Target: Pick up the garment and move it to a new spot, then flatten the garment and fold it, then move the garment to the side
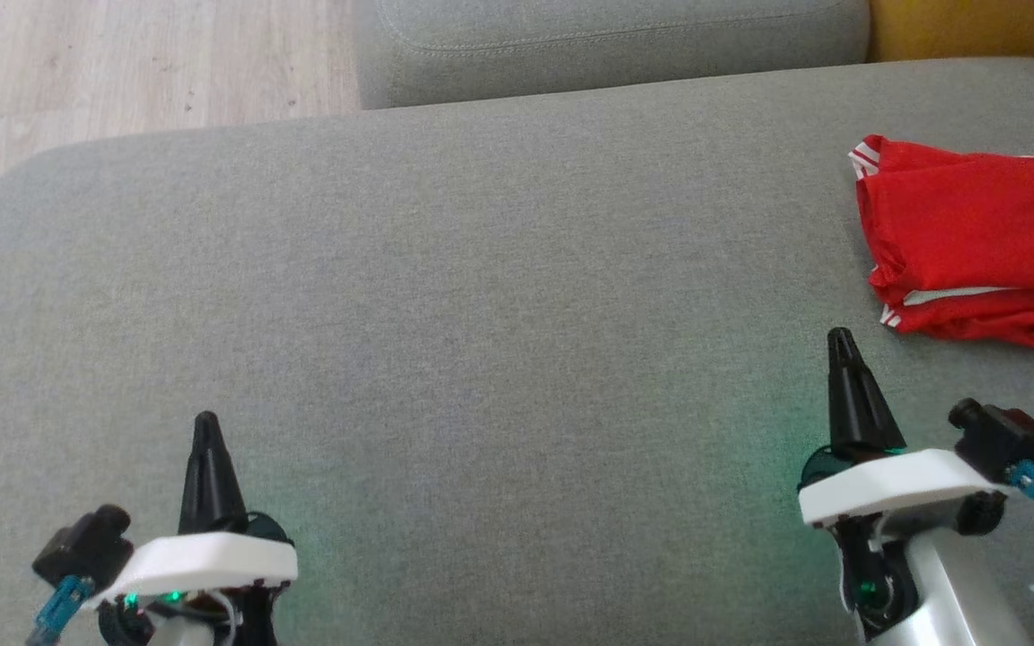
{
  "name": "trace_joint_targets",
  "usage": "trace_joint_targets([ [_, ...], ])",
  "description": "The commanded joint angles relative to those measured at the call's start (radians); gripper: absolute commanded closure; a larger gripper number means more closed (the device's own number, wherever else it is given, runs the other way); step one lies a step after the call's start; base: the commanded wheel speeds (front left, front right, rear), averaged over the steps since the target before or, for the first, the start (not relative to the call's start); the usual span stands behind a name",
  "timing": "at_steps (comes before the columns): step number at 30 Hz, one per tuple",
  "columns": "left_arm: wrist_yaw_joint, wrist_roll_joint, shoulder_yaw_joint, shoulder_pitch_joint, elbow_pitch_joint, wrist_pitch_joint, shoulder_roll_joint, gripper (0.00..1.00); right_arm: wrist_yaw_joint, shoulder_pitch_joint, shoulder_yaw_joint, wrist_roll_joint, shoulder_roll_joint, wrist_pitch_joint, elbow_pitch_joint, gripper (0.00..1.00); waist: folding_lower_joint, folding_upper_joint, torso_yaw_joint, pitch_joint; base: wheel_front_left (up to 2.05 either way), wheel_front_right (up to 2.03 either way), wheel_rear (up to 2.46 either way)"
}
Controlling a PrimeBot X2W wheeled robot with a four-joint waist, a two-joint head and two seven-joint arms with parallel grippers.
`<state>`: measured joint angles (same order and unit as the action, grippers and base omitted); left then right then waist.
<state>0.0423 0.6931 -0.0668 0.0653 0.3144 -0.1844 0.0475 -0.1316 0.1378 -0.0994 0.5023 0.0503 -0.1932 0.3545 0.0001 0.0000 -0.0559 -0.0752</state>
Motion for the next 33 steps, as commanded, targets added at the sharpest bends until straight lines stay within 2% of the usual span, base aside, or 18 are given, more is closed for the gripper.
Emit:
trace_joint_targets([
  [1, 0.007, 0.022, 0.015, 0.038, -0.038, 0.009, 0.001, 1.0, 0.0, 0.035, 0.003, 0.031, 0.017, 0.004, -0.039, 1.0, 0.0, 0.0, 0.001, 0.001, 0.0, 0.0, 0.0],
  [33, 0.034, 0.323, 0.071, 0.04, -0.048, 0.106, 0.001, 1.0, 0.0, 0.012, 0.053, 0.41, 0.026, 0.089, -0.064, 1.0, 0.0, 0.0, 0.019, 0.025, 0.0, 0.0, 0.0],
])
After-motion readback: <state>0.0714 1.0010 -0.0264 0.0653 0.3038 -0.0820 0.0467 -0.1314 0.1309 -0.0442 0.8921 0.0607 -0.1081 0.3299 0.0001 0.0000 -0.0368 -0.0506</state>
